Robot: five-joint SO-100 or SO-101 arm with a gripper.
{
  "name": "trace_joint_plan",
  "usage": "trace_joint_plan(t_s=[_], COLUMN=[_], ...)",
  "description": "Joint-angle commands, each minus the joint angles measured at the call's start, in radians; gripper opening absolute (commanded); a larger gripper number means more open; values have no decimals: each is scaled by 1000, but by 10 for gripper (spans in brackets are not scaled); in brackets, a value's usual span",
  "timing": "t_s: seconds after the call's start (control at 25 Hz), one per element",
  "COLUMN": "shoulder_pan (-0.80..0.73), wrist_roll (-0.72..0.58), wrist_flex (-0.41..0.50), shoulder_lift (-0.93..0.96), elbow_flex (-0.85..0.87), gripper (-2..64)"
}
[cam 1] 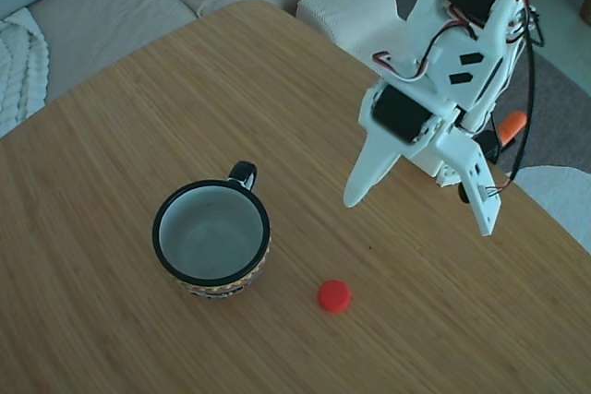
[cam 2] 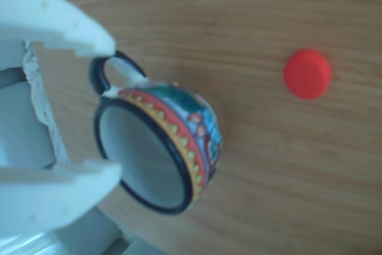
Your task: Grasp a red cap and put it in the cup.
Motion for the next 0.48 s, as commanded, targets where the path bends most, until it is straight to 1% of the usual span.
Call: trace_joint_plan(t_s=[0.0, 0.24, 0.44], shoulder_pan=[-5, -5, -5], wrist_roll=[-6, -6, -6], wrist_flex=[-20, -106, -109], shoulder_lift=[-57, -186, -232], elbow_flex=[-41, -49, -58], gripper=[192, 192, 192])
